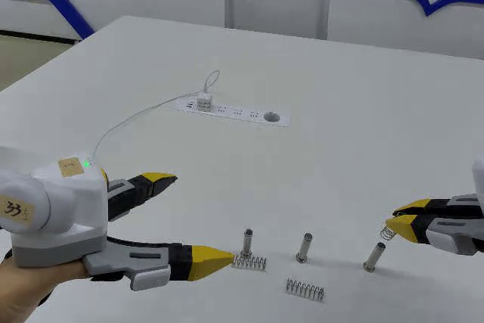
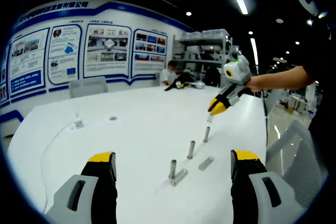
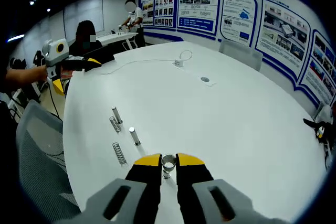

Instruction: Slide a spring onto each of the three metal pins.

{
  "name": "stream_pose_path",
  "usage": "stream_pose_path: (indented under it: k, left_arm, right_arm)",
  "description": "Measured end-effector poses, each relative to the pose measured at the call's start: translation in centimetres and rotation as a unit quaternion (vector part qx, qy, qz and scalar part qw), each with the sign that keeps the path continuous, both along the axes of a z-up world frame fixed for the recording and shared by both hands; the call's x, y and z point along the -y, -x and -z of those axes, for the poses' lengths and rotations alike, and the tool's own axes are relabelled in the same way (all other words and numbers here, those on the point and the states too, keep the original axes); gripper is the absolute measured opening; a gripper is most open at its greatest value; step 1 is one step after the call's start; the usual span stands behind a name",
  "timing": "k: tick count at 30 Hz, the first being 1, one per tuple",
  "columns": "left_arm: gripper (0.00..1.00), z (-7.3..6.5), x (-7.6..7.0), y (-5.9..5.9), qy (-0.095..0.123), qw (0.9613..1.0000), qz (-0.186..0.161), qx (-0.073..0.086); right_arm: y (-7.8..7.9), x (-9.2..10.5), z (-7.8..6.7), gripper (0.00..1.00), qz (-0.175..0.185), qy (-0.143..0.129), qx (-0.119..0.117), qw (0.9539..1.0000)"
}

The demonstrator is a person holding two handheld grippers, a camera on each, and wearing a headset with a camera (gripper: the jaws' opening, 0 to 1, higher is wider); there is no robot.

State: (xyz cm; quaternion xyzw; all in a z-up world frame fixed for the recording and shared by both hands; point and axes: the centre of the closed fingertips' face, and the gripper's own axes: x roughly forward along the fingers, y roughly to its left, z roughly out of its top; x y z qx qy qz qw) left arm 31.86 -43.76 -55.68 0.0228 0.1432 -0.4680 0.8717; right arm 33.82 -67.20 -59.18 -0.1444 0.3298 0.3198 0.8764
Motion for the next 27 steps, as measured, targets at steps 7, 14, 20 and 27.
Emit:
stream_pose_path:
  k: [7, 14, 20, 27]
  left_arm:
    - [0.92, -0.5, 0.2, 0.2, 0.008, 1.0, 0.0, -0.003]
    - [0.91, -0.8, 0.2, 0.2, 0.013, 0.9999, -0.002, -0.002]
    - [0.91, -0.4, 0.2, 0.5, 0.008, 0.9999, 0.001, -0.008]
    - [0.91, -0.3, 0.3, 0.3, 0.01, 0.9999, 0.003, -0.01]
  right_arm:
    - [0.3, 0.3, 1.3, 0.1, 0.011, 0.005, -0.017, 0.9998]
    - [-0.2, 0.3, 1.7, 0.11, 0.018, -0.012, -0.018, 0.9996]
    - [-0.4, -0.1, 1.6, 0.11, 0.015, -0.011, -0.019, 0.9996]
    - [-0.2, -0.1, 1.6, 0.11, 0.019, -0.006, -0.029, 0.9994]
